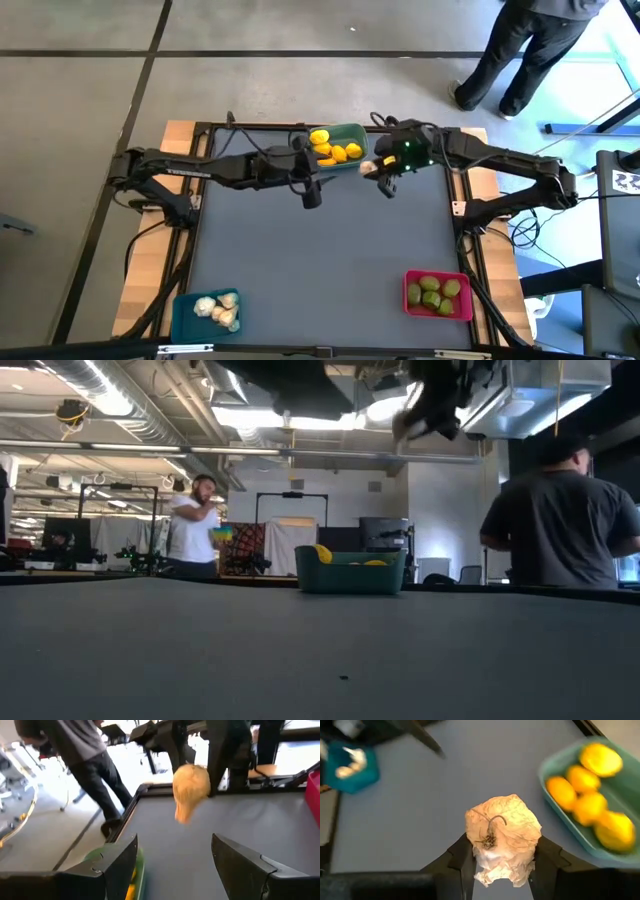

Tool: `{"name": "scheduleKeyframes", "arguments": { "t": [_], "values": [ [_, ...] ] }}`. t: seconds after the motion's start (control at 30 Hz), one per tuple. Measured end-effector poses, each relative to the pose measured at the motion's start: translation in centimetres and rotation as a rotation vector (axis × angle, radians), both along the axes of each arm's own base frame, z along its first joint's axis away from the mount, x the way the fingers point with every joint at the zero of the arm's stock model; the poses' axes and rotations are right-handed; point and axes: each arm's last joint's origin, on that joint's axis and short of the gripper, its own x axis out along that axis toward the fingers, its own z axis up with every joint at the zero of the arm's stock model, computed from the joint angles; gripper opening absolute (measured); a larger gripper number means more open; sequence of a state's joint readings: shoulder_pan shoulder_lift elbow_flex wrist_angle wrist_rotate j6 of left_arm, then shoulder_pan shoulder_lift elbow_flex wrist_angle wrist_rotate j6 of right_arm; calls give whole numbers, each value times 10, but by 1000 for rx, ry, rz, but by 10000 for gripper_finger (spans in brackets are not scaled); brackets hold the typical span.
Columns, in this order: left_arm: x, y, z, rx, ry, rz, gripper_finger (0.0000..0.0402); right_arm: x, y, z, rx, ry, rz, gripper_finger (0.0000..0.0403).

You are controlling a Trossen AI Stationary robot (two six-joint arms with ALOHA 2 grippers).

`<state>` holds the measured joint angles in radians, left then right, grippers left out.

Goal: Sort produce into baskets
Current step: Put the white garlic into the blue bin

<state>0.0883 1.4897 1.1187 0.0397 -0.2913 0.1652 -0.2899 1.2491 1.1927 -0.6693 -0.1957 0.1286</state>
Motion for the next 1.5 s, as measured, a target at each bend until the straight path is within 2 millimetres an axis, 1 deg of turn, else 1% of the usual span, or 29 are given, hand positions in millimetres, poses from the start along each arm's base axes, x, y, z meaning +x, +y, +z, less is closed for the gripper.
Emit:
{"name": "scheduleKeyframes", "arguments": {
  "t": [0.1,0.3,0.43,0.63,0.73,0.97,1.07,1.13,1.2,1.3,1.37,1.43,1.5],
  "values": [
    [12,-7,-5,39,-42,-32,251,7,12,4,7,-55,33,131],
    [30,-23,-13,122,-105,-101,251,14,29,10,39,-133,65,131],
    [37,-32,-18,166,-126,-132,251,17,36,13,62,-166,75,131],
    [40,-36,-18,202,-161,-144,247,20,44,16,59,-194,84,131],
    [40,-37,-17,206,-166,-146,222,21,43,14,53,-185,65,131],
    [40,-37,-17,209,-155,-144,117,21,43,15,74,-187,52,135],
    [40,-37,-17,205,-157,-143,89,21,43,14,73,-185,54,158],
    [40,-38,-17,204,-157,-145,82,20,44,15,82,-185,76,184],
    [39,-38,-17,199,-152,-154,83,15,45,18,112,-191,121,210],
    [38,-42,-20,175,-123,-163,91,-5,49,29,128,-185,180,242],
    [37,-45,-23,159,-92,-169,93,-20,53,38,118,-183,212,256],
    [36,-50,-25,135,-82,-174,93,-37,59,41,121,-149,234,266],
    [35,-56,-27,112,-56,-187,94,-49,63,42,109,-120,227,271]
  ]
}}
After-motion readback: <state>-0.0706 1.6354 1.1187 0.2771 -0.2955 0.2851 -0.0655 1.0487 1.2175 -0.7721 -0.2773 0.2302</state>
